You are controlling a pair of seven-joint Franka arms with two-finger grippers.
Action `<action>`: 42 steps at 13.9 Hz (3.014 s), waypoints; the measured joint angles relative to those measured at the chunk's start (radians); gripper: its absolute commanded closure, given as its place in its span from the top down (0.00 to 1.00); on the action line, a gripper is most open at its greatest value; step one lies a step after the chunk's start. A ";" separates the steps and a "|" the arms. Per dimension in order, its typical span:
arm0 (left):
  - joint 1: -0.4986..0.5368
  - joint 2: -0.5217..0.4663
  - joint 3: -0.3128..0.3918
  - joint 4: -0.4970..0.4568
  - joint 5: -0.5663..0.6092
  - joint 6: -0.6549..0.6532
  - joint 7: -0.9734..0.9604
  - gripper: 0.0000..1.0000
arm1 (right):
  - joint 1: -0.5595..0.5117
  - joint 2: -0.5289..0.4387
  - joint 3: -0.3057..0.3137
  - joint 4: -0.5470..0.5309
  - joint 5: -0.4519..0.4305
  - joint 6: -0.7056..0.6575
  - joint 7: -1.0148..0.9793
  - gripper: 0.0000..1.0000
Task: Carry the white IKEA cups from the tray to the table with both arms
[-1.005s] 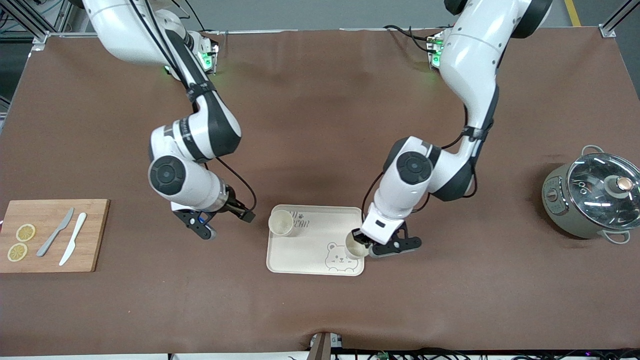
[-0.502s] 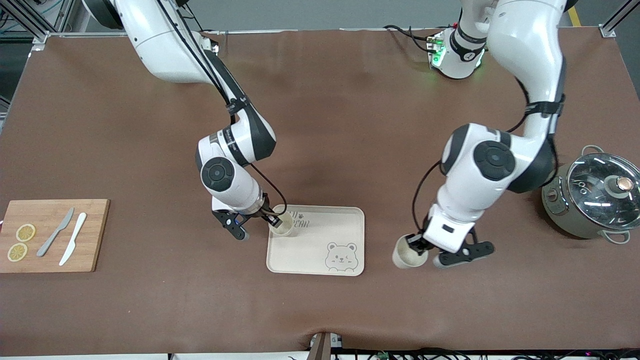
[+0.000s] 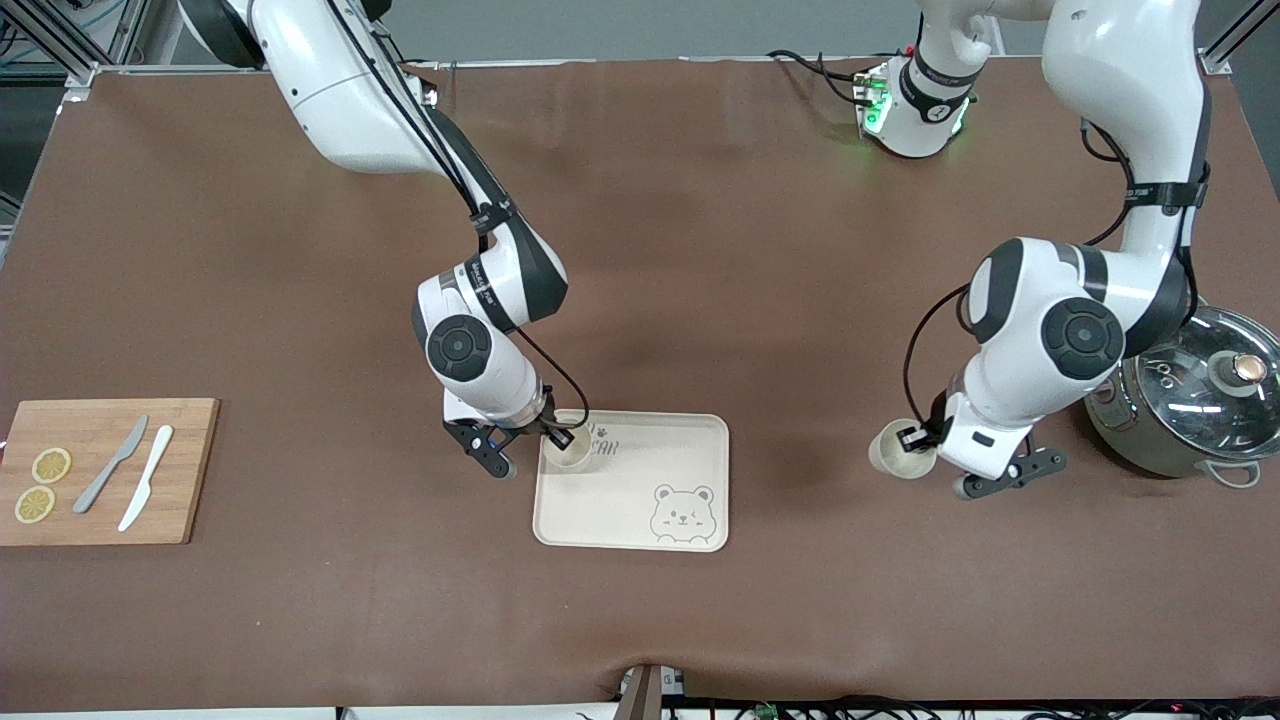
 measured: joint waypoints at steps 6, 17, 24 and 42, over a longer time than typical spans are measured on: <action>0.117 -0.033 -0.001 -0.204 0.000 0.126 0.022 0.00 | -0.053 -0.057 -0.020 0.107 0.000 -0.285 -0.128 0.00; 0.123 0.019 -0.014 -0.258 0.000 0.248 0.029 1.00 | -0.331 -0.453 -0.038 -0.429 -0.039 -0.275 -0.861 0.00; 0.122 -0.018 -0.015 -0.184 0.000 0.249 0.046 1.00 | -0.590 -0.497 -0.042 -0.572 -0.087 -0.212 -1.308 0.00; 0.228 -0.308 0.003 0.175 0.012 -0.371 0.380 1.00 | -0.694 -0.421 -0.041 -0.707 -0.115 0.023 -1.489 1.00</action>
